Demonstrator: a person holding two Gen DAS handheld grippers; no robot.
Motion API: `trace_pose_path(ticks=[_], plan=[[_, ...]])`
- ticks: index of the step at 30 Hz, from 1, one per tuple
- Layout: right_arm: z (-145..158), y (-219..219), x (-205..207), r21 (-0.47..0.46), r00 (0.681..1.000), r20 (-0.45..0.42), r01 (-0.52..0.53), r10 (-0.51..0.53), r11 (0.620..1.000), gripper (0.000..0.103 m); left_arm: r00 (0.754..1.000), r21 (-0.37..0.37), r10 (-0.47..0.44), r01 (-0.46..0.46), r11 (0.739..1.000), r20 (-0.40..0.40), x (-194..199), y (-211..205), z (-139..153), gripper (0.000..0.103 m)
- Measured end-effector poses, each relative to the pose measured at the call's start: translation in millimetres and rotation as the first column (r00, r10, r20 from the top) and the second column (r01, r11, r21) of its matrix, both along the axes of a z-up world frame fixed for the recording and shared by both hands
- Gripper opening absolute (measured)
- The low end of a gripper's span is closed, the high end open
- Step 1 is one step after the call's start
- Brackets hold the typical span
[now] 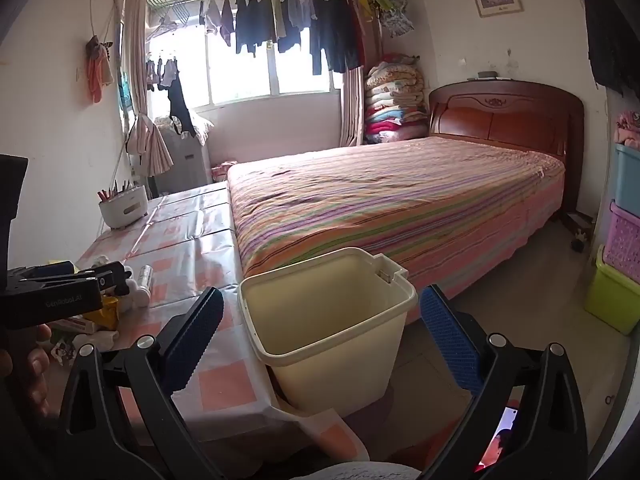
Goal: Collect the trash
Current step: 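Move both tools toward the cluttered table items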
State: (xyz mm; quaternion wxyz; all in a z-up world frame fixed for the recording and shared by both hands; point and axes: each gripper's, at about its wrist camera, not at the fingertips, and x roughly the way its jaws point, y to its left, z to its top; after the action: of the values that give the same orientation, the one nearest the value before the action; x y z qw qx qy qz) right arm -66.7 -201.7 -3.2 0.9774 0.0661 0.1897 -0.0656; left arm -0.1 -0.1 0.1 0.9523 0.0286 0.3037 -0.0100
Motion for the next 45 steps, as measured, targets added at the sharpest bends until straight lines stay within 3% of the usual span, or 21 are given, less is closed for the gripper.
trace_pose_path(ticks=[45], plan=[[2.6, 20.1, 12.5, -0.012, 0.998, -0.017, -0.060, 0.059, 0.998, 0.097, 0.999, 0.032, 0.037, -0.036, 0.999, -0.025, -2.3, 13.0, -6.9, 0.091]])
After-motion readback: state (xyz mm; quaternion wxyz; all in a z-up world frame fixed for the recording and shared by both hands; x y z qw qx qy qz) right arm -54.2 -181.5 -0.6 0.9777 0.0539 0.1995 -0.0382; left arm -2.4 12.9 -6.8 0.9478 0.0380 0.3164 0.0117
